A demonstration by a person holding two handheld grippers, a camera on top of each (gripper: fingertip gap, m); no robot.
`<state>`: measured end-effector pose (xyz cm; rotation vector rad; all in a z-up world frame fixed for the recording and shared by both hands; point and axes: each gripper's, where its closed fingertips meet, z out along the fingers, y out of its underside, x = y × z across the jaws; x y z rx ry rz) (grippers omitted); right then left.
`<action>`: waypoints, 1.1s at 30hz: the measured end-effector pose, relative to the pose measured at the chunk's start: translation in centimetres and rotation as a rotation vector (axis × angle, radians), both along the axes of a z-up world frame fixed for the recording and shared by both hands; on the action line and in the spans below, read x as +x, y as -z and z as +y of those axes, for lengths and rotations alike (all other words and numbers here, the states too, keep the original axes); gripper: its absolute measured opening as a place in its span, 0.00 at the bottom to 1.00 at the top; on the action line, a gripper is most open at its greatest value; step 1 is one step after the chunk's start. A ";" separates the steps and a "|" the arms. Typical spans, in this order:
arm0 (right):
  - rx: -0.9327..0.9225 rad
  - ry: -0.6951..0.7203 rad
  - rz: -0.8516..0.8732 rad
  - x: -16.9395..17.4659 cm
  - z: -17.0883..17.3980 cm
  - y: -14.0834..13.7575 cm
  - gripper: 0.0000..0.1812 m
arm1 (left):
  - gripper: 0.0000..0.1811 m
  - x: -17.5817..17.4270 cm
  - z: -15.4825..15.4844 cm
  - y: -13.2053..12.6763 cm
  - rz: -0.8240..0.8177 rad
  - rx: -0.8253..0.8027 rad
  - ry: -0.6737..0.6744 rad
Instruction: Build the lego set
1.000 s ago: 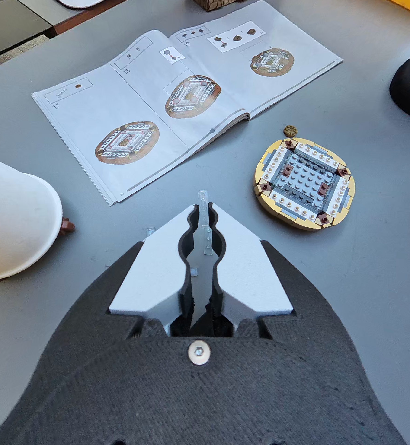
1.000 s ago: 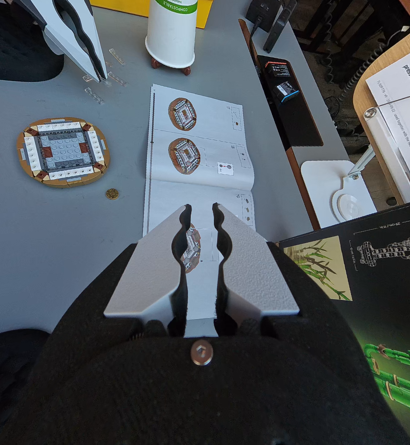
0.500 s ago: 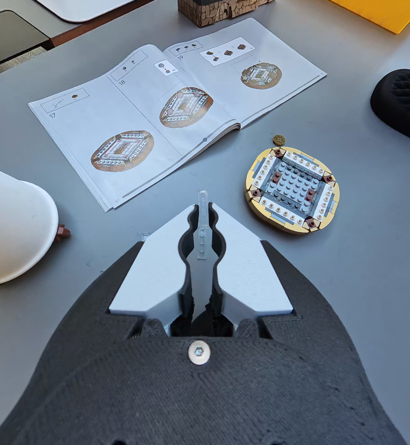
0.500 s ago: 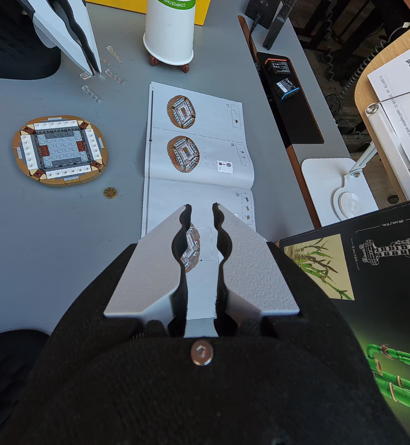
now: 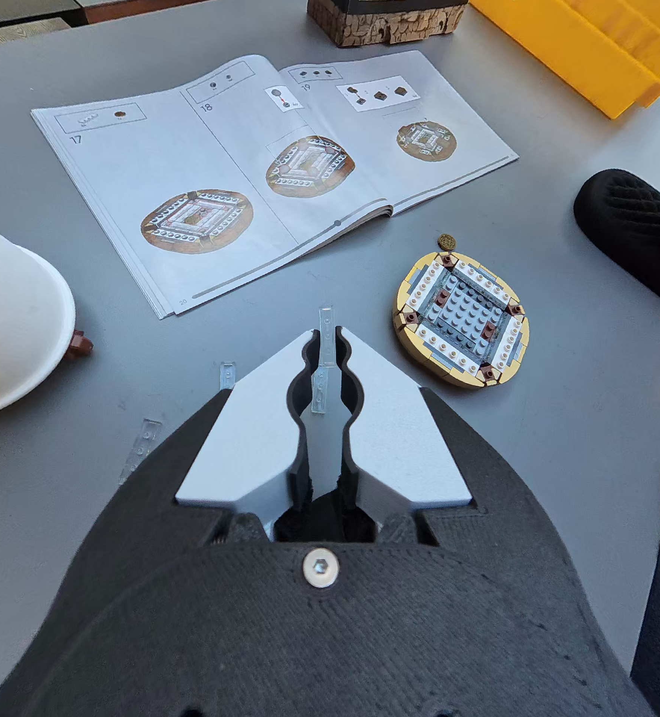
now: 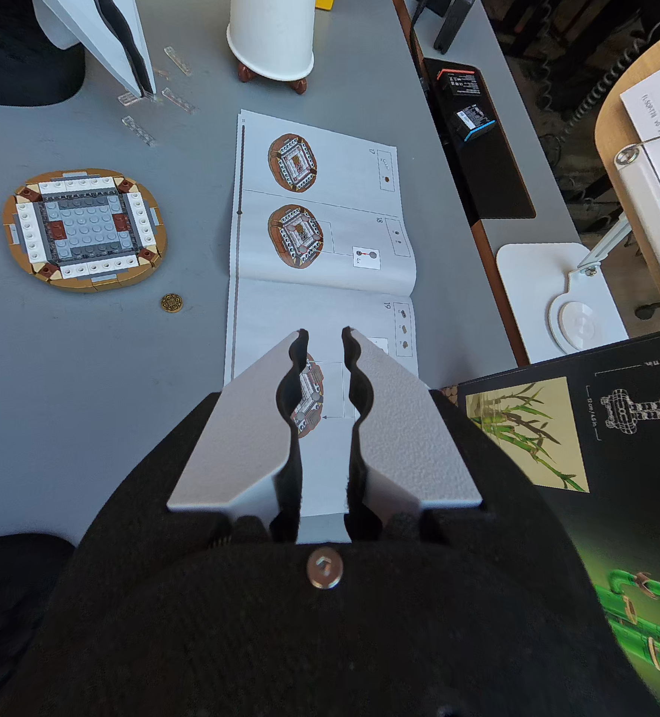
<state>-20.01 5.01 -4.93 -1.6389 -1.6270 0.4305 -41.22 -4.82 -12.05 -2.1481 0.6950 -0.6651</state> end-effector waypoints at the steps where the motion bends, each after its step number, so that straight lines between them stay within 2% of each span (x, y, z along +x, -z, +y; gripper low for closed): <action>1: -0.003 0.002 0.001 0.0 0.0 0.0 0.10 | 0.03 0.0 -0.1 -0.1 -0.015 -0.001 0.001; 13: 0.003 -0.085 0.025 -2.4 -1.3 -0.2 0.10 | 0.03 1.9 -1.4 -3.1 -0.211 -0.040 0.067; 23: 0.028 -0.216 0.063 -6.0 -3.8 -0.9 0.10 | 0.03 3.4 -2.2 -4.0 -0.253 -0.057 0.116; 29: 0.032 -0.339 0.093 -9.4 -6.6 -1.0 0.10 | 0.03 4.4 -2.7 -5.2 -0.324 -0.106 0.153; 33: -0.001 -0.465 0.127 -12.2 -9.9 -0.9 0.10 | 0.03 5.2 -3.3 -6.3 -0.418 -0.162 0.193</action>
